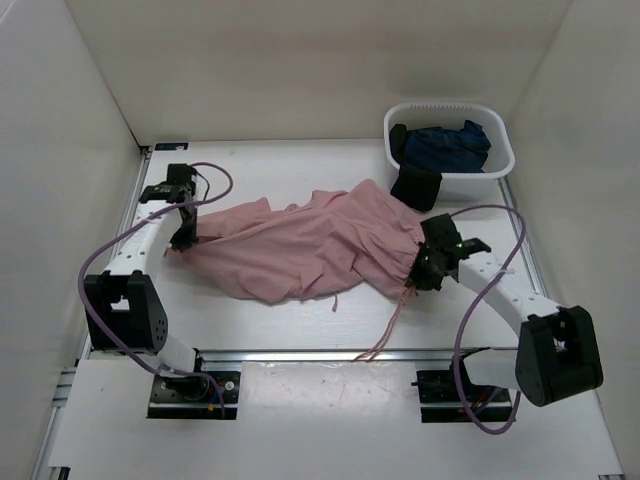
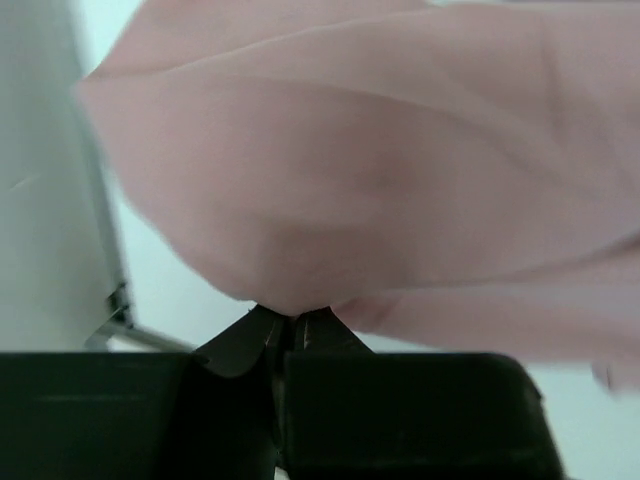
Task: Fold and stack the trousers
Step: Flatten the trousers out
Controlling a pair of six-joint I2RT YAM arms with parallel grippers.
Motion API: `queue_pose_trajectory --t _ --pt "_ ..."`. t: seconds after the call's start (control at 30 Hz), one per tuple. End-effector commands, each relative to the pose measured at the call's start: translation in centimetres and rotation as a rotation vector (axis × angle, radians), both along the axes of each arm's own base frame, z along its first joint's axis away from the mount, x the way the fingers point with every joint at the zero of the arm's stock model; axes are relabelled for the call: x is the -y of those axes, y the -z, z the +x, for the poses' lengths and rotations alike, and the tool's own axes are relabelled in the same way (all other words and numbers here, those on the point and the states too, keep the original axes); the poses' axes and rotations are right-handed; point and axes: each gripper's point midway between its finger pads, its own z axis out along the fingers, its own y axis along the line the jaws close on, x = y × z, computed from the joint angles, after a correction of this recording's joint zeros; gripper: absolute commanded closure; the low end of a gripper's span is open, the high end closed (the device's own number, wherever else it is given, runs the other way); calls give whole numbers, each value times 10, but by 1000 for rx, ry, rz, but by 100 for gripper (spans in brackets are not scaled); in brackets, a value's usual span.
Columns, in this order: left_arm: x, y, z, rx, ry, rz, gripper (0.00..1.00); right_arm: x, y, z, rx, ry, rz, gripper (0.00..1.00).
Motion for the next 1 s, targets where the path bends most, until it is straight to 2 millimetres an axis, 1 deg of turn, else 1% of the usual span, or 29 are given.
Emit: queue_pose_trajectory --t 0.0,0.03,0.07,0.1,0.13,0.17,0.2,0.23,0.27,0.3,0.33,0.37,0.4,0.43,0.47,0.5,0.53,0.57,0.6,0.63,0.67,0.7,0.73,0.77,0.8,0.83,0.9,0.93,0.97 --pt "-78 -37 -24 54 -219 260 86 -15 -86 6 72 -45 85 100" --pt "-86 -45 -25 77 -250 261 86 -11 -107 -10 57 -55 101 100" --pt "-95 -53 -26 100 -281 263 86 -20 -147 -7 120 -78 160 100" --pt "-106 -61 -28 126 -324 255 86 -17 -167 -11 147 -79 173 100" --pt "-111 -77 -22 173 -344 257 86 -13 -179 -13 156 -80 169 100" --pt "-115 -86 -19 199 -356 259 86 -10 -199 -20 155 -69 183 100" --pt "-116 -91 -13 212 -358 259 86 -10 -207 -24 151 -80 203 100" --pt "-119 -99 -1 232 -360 260 83 -11 -208 -25 129 -91 214 100" --pt "-120 -100 6 236 -361 260 82 -10 -205 -28 96 -88 226 100" --pt "-121 -99 12 225 -359 260 80 -11 -203 -23 79 -97 234 100" --pt "-116 -84 25 173 -331 256 78 -9 -200 -23 55 -95 237 100" --pt "-113 -84 37 169 -315 242 70 -3 -193 -20 29 -71 243 100" --pt "-110 -74 38 110 -302 226 64 -3 -181 -17 -9 -68 271 100" --pt "-101 -43 50 18 -264 187 58 0 -175 -13 -4 -67 287 100" --pt "-99 -38 60 0 -255 166 50 10 -168 3 15 -13 316 100" --pt "-96 -26 64 -41 -244 141 46 12 -158 11 -1 7 355 100" --pt "-94 -16 64 -92 -235 125 42 5 -145 8 -46 -2 442 100" --pt "-93 5 72 -139 -229 112 38 13 -138 13 -56 39 472 100" --pt "-93 2 80 -125 -227 104 33 13 -129 22 -63 45 497 100" --pt "-94 3 85 -119 -228 104 23 12 -124 22 -78 43 511 100" --pt "-94 -3 88 -107 -228 105 18 15 -121 24 -79 39 505 100" --pt "-95 -10 94 -80 -230 106 14 19 -112 21 -116 45 478 100" --pt "-93 -14 94 -66 -227 95 10 24 -107 19 -132 49 461 100" --pt "-102 -21 94 -33 -251 82 3 29 -104 16 -134 38 440 100" --pt "-101 -26 93 4 -252 44 2 31 -100 11 -161 34 426 100" --pt "-104 -26 90 13 -261 23 2 37 -99 10 -163 42 413 100" --pt "-112 -18 82 9 -289 -39 4 46 -96 8 -162 47 387 100" --pt "-112 -10 77 -10 -296 -65 5 50 -92 7 -170 64 380 100" --pt "-113 -9 76 -7 -299 -91 7 50 -94 7 -157 51 375 100"
